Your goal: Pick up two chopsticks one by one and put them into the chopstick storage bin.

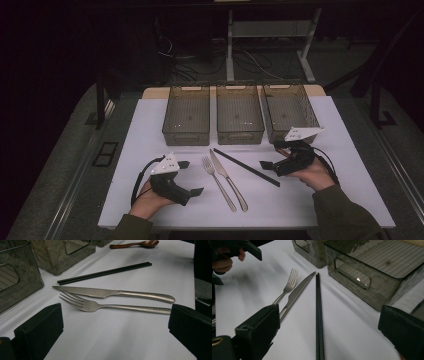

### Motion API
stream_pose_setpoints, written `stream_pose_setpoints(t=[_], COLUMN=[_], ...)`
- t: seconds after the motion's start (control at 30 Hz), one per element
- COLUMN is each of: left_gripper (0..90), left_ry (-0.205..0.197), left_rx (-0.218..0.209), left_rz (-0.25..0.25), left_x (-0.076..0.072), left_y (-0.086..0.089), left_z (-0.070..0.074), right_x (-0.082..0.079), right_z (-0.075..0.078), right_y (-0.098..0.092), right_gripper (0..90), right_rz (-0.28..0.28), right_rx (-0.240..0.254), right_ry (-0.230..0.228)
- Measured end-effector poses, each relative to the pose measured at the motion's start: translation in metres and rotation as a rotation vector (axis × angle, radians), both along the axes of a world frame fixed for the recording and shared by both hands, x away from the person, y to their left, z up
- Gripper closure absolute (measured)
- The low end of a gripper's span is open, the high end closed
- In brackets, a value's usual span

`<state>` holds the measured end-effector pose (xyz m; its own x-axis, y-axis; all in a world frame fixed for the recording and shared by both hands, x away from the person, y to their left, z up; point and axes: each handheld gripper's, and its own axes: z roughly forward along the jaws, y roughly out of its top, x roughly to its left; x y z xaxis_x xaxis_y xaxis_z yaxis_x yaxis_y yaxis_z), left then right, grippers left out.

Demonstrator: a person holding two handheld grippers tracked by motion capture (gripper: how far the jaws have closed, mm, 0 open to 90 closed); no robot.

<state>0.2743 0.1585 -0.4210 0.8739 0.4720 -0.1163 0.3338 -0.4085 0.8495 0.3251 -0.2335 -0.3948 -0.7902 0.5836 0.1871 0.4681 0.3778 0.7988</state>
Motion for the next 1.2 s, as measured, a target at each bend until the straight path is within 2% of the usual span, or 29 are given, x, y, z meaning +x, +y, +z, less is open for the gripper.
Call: stream_pose_setpoints(t=[0.23, 0.7, 0.9, 1.2], left_gripper=[0.0, 0.0, 0.0, 0.0], left_ry=[0.001, 0.005, 0.006, 0.004], left_rx=[0.002, 0.002, 0.001, 0.003], left_rz=[-0.001, -0.003, 0.001, -0.002], left_x=[0.000, 0.000, -0.001, 0.000], left_y=[0.000, 0.000, 0.000, 0.001], left_z=[0.000, -0.001, -0.001, -0.002], right_x=[0.006, 0.006, 0.006, 0.007], right_z=[0.000, -0.008, -0.012, -0.023], right_y=[0.006, 0.008, 0.007, 0.012], right_gripper=[7.3, 39.7, 51.0, 65.1], right_rz=[0.015, 0.055, 0.064, 0.070], right_rx=[-0.002, -0.045, -0.061, -0.119], right_ry=[0.012, 0.041, 0.061, 0.096])
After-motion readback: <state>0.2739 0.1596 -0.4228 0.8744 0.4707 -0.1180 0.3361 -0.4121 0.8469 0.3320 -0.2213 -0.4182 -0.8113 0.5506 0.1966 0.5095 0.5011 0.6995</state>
